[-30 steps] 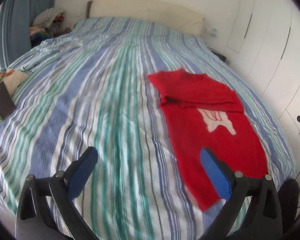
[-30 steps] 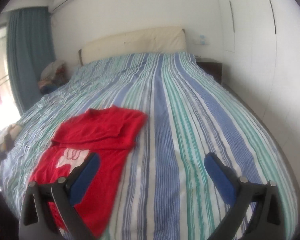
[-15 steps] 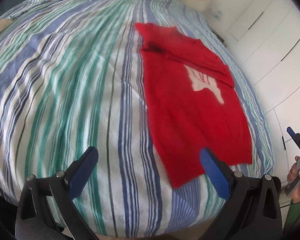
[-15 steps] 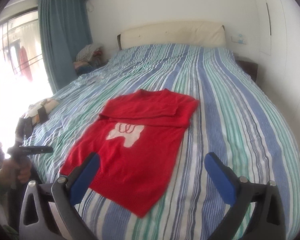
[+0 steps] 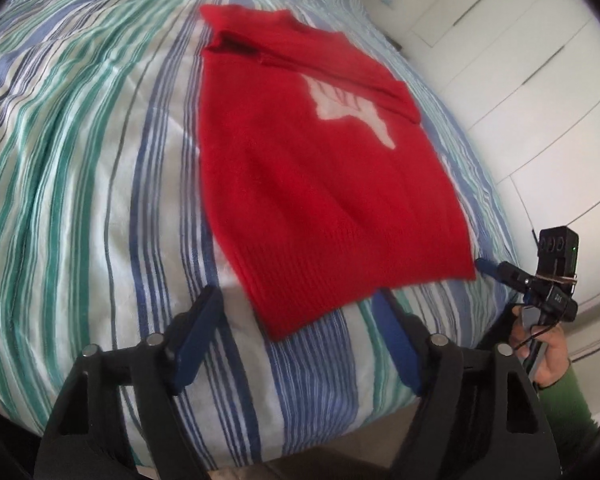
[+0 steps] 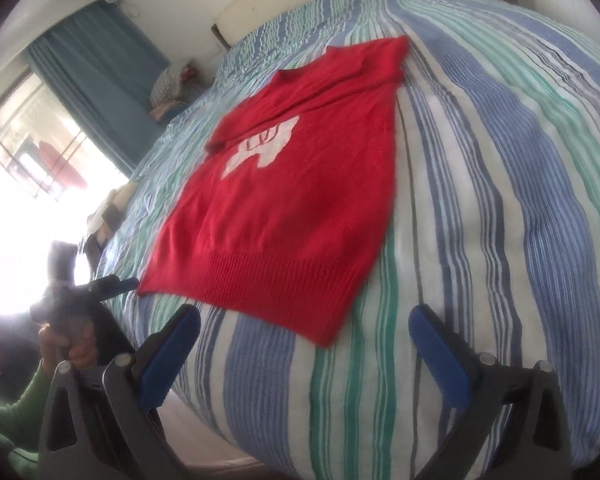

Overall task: Fold small clothes
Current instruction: 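Grasp the sweater hem with the left tool while the right tool grasps it, fold toward collar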

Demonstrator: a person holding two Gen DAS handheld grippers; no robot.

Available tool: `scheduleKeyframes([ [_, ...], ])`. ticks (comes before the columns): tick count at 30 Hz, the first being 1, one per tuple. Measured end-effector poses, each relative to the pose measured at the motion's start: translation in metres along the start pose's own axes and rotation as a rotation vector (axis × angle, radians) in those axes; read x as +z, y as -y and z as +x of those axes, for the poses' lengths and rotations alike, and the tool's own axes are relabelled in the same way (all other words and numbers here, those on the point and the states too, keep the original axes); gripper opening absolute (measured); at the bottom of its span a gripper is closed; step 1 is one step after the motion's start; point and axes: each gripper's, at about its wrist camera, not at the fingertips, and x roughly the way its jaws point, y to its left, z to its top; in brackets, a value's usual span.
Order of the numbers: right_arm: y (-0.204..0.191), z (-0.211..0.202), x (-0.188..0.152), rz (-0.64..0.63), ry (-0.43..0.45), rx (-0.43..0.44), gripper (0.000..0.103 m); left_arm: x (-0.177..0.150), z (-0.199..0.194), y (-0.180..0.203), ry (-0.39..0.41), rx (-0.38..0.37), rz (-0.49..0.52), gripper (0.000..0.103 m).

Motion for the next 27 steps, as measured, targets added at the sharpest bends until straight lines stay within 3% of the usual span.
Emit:
scheduleKeyframes([
  [1, 0.004, 0.005, 0.003, 0.019, -0.012, 0.011, 0.102, 0.000, 0.004, 0.001, -0.006, 0.012, 0.000, 0.068],
  [4, 0.007, 0.016, 0.008, 0.045, -0.037, 0.083, 0.083, -0.001, 0.003, 0.000, 0.016, 0.023, -0.027, 0.068],
  [7, 0.001, 0.030, 0.007, 0.015, -0.092, 0.054, 0.070, -0.001, 0.004, 0.003, 0.026, 0.061, -0.030, 0.068],
  [8, -0.002, 0.032, 0.006, 0.000, -0.099, 0.057, 0.056, -0.002, 0.004, 0.006, 0.031, 0.088, -0.021, 0.057],
  [9, -0.004, 0.033, 0.006, -0.010, -0.102, 0.054, 0.036, -0.003, 0.005, 0.007, 0.035, 0.119, -0.012, 0.022],
  [10, -0.006, 0.034, 0.005, -0.017, -0.104, 0.046, 0.020, -0.002, 0.008, 0.005, 0.021, 0.116, -0.014, 0.003],
  [11, -0.008, 0.033, 0.006, -0.020, -0.096, 0.026, 0.005, -0.002, 0.008, 0.002, 0.012, 0.089, -0.040, 0.004],
  [15, -0.021, 0.010, 0.014, -0.037, -0.038, 0.026, 0.005, 0.008, -0.016, -0.003, 0.046, 0.040, -0.065, 0.003],
  [18, -0.032, -0.012, 0.033, -0.052, 0.018, 0.041, 0.005, 0.037, -0.034, -0.005, 0.079, -0.025, -0.092, 0.003],
  [22, -0.032, -0.016, 0.086, -0.040, 0.096, 0.049, 0.005, 0.111, -0.037, -0.005, 0.142, -0.029, -0.088, 0.003],
  [27, -0.017, 0.019, 0.183, 0.022, 0.184, 0.023, 0.005, 0.226, 0.000, -0.014, 0.163, 0.032, -0.095, 0.003],
])
